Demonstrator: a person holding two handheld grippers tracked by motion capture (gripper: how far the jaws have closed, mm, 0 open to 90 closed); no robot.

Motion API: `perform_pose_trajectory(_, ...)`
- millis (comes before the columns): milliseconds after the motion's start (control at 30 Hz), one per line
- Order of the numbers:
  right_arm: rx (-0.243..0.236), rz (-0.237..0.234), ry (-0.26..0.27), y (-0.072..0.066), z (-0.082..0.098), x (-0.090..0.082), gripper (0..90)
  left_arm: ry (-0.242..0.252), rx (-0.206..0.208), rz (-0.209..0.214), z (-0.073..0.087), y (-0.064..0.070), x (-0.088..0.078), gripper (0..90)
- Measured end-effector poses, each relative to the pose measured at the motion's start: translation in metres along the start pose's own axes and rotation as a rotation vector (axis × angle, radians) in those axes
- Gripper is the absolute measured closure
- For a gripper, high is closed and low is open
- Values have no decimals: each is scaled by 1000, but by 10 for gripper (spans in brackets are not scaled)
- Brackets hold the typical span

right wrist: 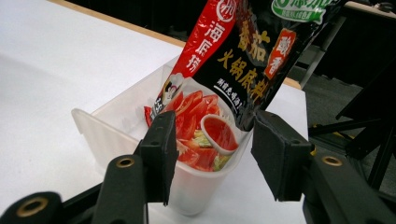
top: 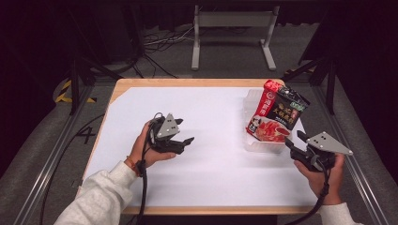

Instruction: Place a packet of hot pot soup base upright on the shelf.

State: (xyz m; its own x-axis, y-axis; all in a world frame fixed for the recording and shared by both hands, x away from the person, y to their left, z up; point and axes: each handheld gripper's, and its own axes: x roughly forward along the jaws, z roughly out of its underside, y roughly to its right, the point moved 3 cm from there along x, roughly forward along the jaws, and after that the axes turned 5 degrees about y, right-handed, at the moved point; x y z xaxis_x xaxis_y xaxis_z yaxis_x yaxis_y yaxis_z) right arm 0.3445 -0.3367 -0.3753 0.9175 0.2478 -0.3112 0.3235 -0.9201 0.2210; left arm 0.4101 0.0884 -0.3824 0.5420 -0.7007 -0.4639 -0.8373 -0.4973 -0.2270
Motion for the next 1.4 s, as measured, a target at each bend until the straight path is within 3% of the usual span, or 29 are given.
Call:
perform_pose_trajectory(133, -16, -13, -1, 0, 3, -3, 484, -21, -5, -37, 15, -4, -11, 258)
perform_pose_trajectory(233, -33, -25, -6, -2, 6, -5, 467, -9, -30, -51, 25, -6, -23, 252)
perform_pose_trajectory(433, -64, -55, -25, -7, 13, -4, 437, -20, -26, -112, 46, -12, -45, 237)
perform_pose_trajectory(567, -83, -66, -37, -9, 17, -4, 410, -28, -46, -124, 64, -14, -60, 196)
perform_pose_trajectory(833, -99, -73, -67, -9, 29, 1, 364, -53, -48, -174, 97, -17, -80, 176)
perform_pose_trajectory(967, -104, -76, -79, -7, 36, 1, 336, -33, -79, -182, 113, -17, -92, 170)
perform_pose_trajectory(1200, -80, -79, -95, -2, 52, 3, 306, -48, -145, -202, 138, -21, -107, 158)
perform_pose_trajectory(1400, -53, -71, -102, 3, 65, -2, 271, -18, -198, -210, 151, -25, -118, 158)
